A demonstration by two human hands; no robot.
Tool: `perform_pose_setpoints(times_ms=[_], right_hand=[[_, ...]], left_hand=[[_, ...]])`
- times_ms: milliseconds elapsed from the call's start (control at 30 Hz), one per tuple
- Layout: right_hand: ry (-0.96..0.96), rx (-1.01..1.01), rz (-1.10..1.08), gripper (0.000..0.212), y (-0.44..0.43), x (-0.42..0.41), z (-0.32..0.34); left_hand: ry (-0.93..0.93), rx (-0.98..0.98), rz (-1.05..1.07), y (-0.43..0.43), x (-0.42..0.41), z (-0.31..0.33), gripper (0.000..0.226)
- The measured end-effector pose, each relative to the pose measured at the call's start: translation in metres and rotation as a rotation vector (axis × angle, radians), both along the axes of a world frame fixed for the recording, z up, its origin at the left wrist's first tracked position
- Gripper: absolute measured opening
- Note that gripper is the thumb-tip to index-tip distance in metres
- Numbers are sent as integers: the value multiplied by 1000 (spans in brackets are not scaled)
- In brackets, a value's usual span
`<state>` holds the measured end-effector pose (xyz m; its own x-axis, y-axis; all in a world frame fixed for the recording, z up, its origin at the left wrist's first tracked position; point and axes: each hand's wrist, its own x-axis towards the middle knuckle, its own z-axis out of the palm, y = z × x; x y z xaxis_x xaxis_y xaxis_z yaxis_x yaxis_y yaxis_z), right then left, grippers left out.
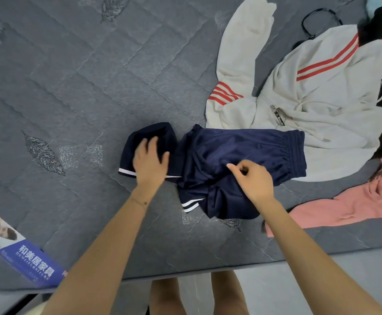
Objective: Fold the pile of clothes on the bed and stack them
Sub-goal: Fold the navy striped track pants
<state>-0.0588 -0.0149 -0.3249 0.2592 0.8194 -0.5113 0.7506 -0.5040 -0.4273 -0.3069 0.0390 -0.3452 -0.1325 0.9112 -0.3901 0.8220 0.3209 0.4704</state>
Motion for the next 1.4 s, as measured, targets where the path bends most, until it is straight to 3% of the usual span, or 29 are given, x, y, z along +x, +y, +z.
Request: perform_pose_setpoints(times_ms=[67,167,233,300,333,367,600,667,767,833,867,1000,1133,1233,1333,1400], right_hand=[[51,113,-2,27,5,-18,-3],[90,253,147,37,29,-52,-10],[127,284,243,46,46,-78,-16],[173,277,319,54,59,-102,-23],[202,272,337,57,65,-113,-26],[232,267,343,60,70,-122,-28],[340,169,268,83,93,-169,-36],[255,133,295,75,101,-178,-40],[146,25,387,29,108,-194,-47],[88,40,407,16,106,-202,-54],[53,65,393,20,104,-203,-57],[-124,109,217,64,105,-197,-66],[-199,-30,49,79,114,-172,-74],[-345,-79,114,61,120,-155,-73],[-317,11,201,27,126,-155,-67],[-269,116,294,17,127,-166,-58]], left_hand=[[76,-26,82,2,-26,-12,63],[100,-73,113,6,-55,-26,66],[-58,-107,190,10,-68,-34,63],[-240,-88,312,12,-76,-34,37],[-281,-42,353,12,-79,-32,16],[-297,32,365,12,-83,-27,12],[-335,492,384,-11,-116,21,11],[-237,506,365,-22,-133,23,15],[-62,331,289,-35,-160,12,28],[-74,215,280,-36,-173,1,20],[-65,169,276,-33,-177,-3,14],[-3,162,87,-9,-184,-16,25],[-88,72,-143,11,-167,-28,41],[-89,30,-185,13,-157,-35,46],[-132,116,-127,10,-154,-33,39],[-173,216,-105,8,-153,-29,30]])
